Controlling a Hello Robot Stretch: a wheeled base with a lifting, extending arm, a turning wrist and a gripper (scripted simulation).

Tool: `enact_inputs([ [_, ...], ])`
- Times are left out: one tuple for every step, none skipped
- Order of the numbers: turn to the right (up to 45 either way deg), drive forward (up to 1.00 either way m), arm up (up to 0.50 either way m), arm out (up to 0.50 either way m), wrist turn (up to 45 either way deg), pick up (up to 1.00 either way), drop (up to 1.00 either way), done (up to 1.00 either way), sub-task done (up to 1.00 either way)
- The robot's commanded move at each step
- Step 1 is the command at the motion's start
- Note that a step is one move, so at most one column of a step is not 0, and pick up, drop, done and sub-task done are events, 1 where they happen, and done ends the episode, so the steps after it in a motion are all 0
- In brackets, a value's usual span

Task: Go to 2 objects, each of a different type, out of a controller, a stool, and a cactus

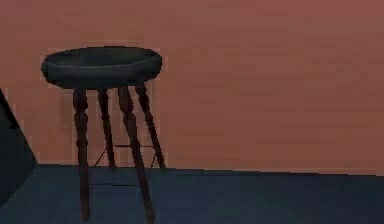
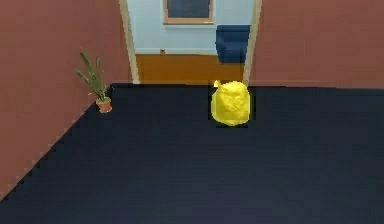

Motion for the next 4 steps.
enact_inputs([
  [18.0, 0.0, 0.0, 0.0, 0.0, 0.0, 0.0, 0.0, 0.0],
  [3.0, 0.0, 0.0, 0.0, 0.0, 0.0, 0.0, 0.0, 0.0],
  [0.0, 0.15, 0.0, 0.0, 0.0, 0.0, 0.0, 0.0, 0.0],
  [-45.0, 0.0, 0.0, 0.0, 0.0, 0.0, 0.0, 0.0, 0.0],
])
